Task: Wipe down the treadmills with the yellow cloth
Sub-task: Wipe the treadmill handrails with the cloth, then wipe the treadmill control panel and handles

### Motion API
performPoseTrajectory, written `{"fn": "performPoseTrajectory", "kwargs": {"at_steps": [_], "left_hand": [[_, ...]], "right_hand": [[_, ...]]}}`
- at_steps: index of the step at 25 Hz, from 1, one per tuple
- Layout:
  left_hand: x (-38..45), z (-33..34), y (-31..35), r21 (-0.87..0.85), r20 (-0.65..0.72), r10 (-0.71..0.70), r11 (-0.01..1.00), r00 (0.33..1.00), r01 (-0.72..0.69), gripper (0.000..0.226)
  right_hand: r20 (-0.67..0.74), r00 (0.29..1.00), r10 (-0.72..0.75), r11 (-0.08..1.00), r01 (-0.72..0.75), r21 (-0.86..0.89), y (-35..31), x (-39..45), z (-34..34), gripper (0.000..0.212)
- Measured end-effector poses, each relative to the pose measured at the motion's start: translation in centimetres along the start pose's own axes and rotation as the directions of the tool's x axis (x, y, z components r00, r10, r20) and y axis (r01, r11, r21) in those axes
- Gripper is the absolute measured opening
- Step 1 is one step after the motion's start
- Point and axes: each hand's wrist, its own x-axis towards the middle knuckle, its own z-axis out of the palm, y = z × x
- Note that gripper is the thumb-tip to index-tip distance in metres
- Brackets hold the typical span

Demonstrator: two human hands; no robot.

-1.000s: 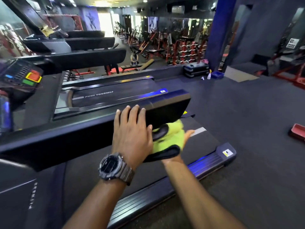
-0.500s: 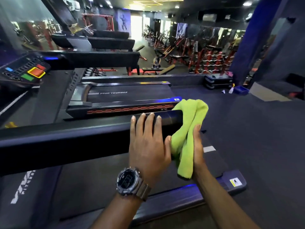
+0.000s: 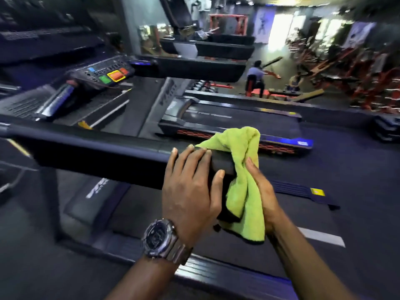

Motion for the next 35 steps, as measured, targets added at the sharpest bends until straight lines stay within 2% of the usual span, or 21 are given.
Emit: {"fn": "performPoseTrajectory", "kwargs": {"at_steps": [1, 3, 4, 6, 8, 11, 13, 14, 15, 17, 19, 21, 22, 24, 25, 28, 29, 30, 32, 34, 35], "left_hand": [[-0.2, 0.1, 0.6, 0.017, -0.004, -0.035, 0.999, 0.999, 0.035, 0.047], [-0.4, 0.3, 1.7, 0.054, -0.010, -0.099, 0.994, 0.995, 0.100, 0.050], [-0.3, 0.6, 2.5, 0.081, -0.020, -0.138, 0.987, 0.990, 0.140, 0.052], [-0.2, 1.2, 3.5, 0.113, -0.053, -0.185, 0.975, 0.981, 0.190, 0.053], [-0.1, 1.8, 3.8, 0.119, -0.108, -0.184, 0.973, 0.977, 0.197, 0.053], [0.4, 2.4, 4.3, 0.121, -0.155, -0.244, 0.957, 0.957, 0.263, 0.051], [0.8, 2.4, 5.0, 0.105, -0.160, -0.287, 0.946, 0.944, 0.306, 0.047], [1.2, 2.5, 5.3, 0.089, -0.167, -0.318, 0.938, 0.933, 0.336, 0.043], [1.8, 2.6, 5.4, 0.067, -0.179, -0.366, 0.921, 0.913, 0.383, 0.038], [2.8, 2.8, 5.4, 0.024, -0.245, -0.500, 0.853, 0.830, 0.521, 0.031], [3.4, 3.1, 5.5, -0.022, -0.297, -0.619, 0.765, 0.727, 0.643, 0.028], [4.1, 3.7, 6.6, -0.009, -0.319, -0.700, 0.677, 0.639, 0.736, 0.029], [4.6, 4.2, 7.2, 0.012, -0.312, -0.728, 0.640, 0.611, 0.768, 0.030], [5.5, 4.8, 8.3, 0.066, -0.295, -0.773, 0.569, 0.561, 0.820, 0.039], [6.0, 4.8, 8.0, 0.059, -0.295, -0.803, 0.525, 0.518, 0.849, 0.043], [7.3, 4.0, 6.2, -0.030, -0.265, -0.918, 0.314, 0.296, 0.949, 0.035], [7.6, 3.9, 5.8, -0.038, -0.252, -0.933, 0.273, 0.255, 0.961, 0.030], [7.8, 4.1, 5.5, -0.052, -0.244, -0.941, 0.255, 0.235, 0.965, 0.031], [7.7, 4.9, 4.7, -0.127, -0.271, -0.942, 0.240, 0.200, 0.962, 0.040], [7.2, 5.4, 4.0, -0.224, -0.326, -0.935, 0.222, 0.142, 0.949, 0.040], [6.7, 5.4, 3.5, -0.281, -0.337, -0.936, 0.206, 0.104, 0.937, 0.043]], "right_hand": [[0.126, 0.992, 0.025, 1.000, -0.023, -0.013, -0.8, 0.3, 0.6, 0.036], [0.215, 0.968, 0.126, 0.976, -0.081, -0.204, -3.2, 3.0, 1.7, 0.038], [0.316, 0.928, 0.197, 0.942, -0.091, -0.322, -4.6, 3.8, 2.3, 0.037], [0.451, 0.848, 0.279, 0.905, -0.076, -0.418, -6.0, 4.9, 2.0, 0.028], [0.502, 0.798, 0.332, 0.906, -0.122, -0.405, -5.3, 5.2, 0.2, 0.021], [0.527, 0.778, 0.342, 0.935, -0.221, -0.279, -4.8, 4.3, -2.9, 0.018], [0.512, 0.761, 0.397, 0.903, -0.224, -0.367, -5.1, 6.7, -1.1, 0.023], [0.526, 0.751, 0.399, 0.886, -0.169, -0.431, -5.2, 8.4, 0.1, 0.024], [0.605, 0.677, 0.420, 0.881, -0.143, -0.451, -5.5, 9.4, 1.4, 0.022], [0.703, 0.571, 0.425, 0.891, -0.124, -0.438, -5.1, 10.6, 2.9, 0.020], [0.675, 0.546, 0.496, 0.863, -0.225, -0.452, -4.6, 10.7, 1.6, 0.024], [0.706, 0.439, 0.556, 0.830, -0.332, -0.447, -4.9, 10.1, -2.4, 0.032], [0.725, 0.388, 0.568, 0.820, -0.337, -0.462, -5.1, 10.2, -3.8, 0.035], [0.710, 0.385, 0.589, 0.808, -0.269, -0.525, -6.0, 10.9, -2.5, 0.028], [0.766, 0.353, 0.538, 0.843, -0.225, -0.488, -5.9, 11.9, -1.3, 0.023], [0.827, 0.370, 0.423, 0.902, -0.083, -0.425, -4.7, 13.5, 0.7, 0.013], [0.815, 0.407, 0.412, 0.904, -0.071, -0.422, -4.4, 13.5, 0.1, 0.016], [0.794, 0.421, 0.439, 0.891, -0.093, -0.444, -4.3, 13.3, -1.1, 0.021], [0.729, 0.347, 0.590, 0.804, -0.341, -0.488, -4.2, 12.0, -3.7, 0.033], [0.746, 0.285, 0.602, 0.788, -0.362, -0.497, -3.2, 11.9, -5.2, 0.038], [0.754, 0.289, 0.589, 0.801, -0.333, -0.498, -2.6, 12.6, -4.4, 0.038]]}}
